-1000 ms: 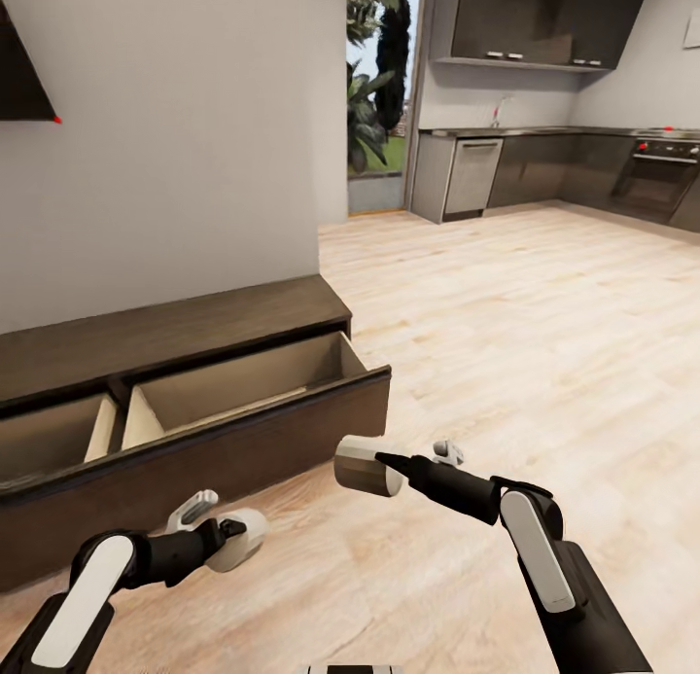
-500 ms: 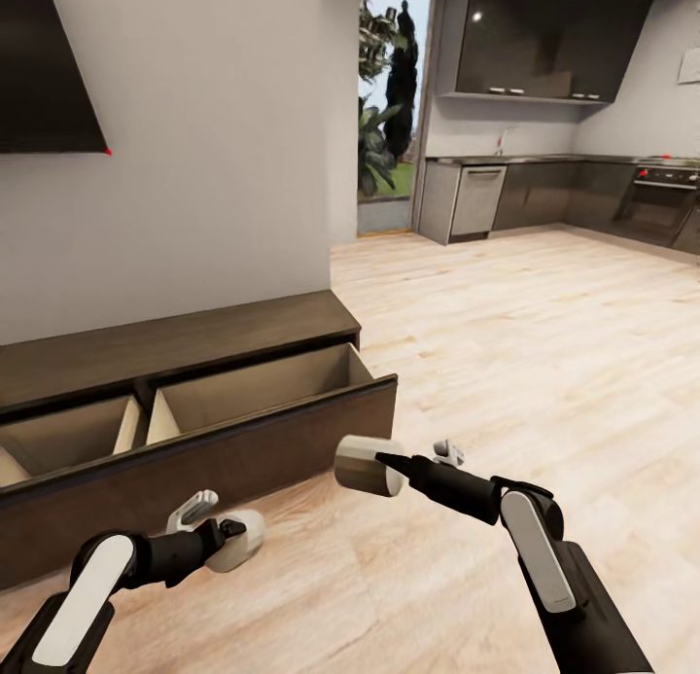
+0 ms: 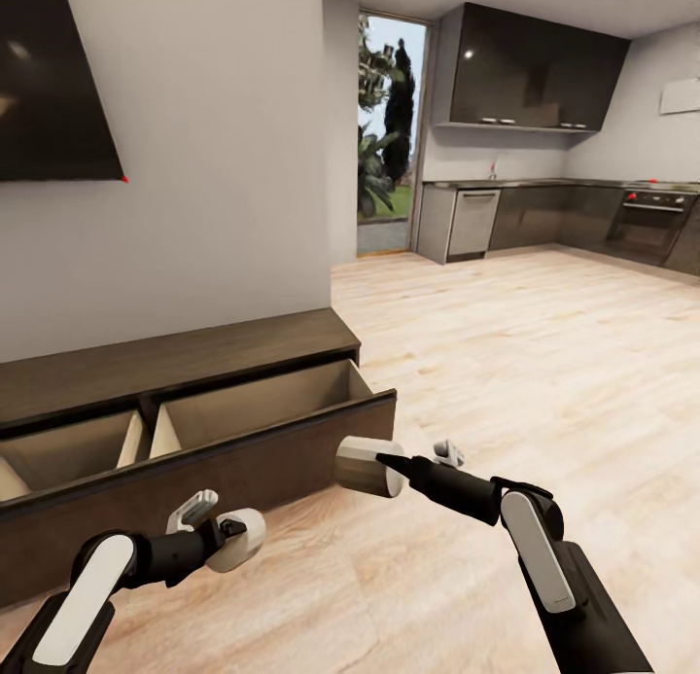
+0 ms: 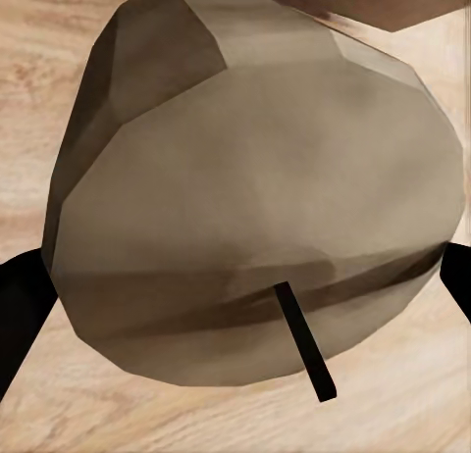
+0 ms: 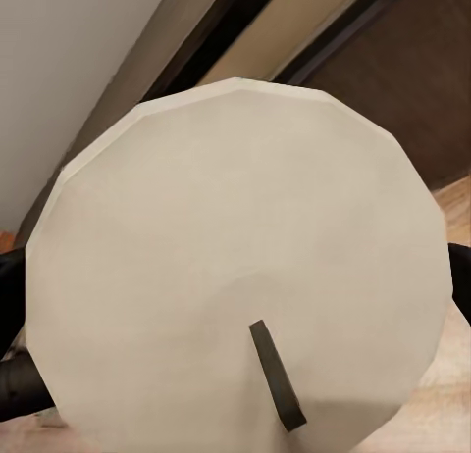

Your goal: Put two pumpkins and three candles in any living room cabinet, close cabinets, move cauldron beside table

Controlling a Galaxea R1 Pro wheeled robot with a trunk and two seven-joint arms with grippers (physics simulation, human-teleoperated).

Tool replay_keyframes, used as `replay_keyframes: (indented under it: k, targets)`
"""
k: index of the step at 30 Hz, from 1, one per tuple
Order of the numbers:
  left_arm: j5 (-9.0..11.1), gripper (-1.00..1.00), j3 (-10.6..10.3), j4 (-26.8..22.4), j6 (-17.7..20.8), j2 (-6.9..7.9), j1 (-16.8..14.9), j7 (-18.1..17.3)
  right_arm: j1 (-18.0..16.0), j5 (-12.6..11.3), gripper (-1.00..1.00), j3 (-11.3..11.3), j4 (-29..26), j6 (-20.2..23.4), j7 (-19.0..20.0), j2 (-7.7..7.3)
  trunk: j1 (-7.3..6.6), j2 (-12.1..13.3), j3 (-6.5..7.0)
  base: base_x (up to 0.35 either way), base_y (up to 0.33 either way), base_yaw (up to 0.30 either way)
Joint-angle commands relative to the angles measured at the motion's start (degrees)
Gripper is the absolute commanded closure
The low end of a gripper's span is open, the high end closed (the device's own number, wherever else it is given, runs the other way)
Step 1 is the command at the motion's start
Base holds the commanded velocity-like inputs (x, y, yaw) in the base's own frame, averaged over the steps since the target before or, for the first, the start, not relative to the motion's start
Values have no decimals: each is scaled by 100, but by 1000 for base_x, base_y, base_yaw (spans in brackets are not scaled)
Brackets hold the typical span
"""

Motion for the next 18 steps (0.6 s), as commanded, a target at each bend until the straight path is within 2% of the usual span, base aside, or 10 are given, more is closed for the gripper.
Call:
replay_keyframes:
  k: [1, 5, 18]
  targets:
    - [57, 100, 1, -5, 18, 0, -2, 57, -1, 47, 100, 1, 1, 11, 28, -3, -3, 0, 17, 0, 0, 0]
    - [57, 100, 0, -5, 17, -1, -5, 57, -2, 47, 100, 1, 6, -51, -28, 1, -14, 5, 100, 0, 0, 110]
    - [57, 100, 2, -5, 16, -1, -6, 56, -4, 49, 100, 10, 180, -66, -173, 6, -47, 22, 327, 0, 0, 239]
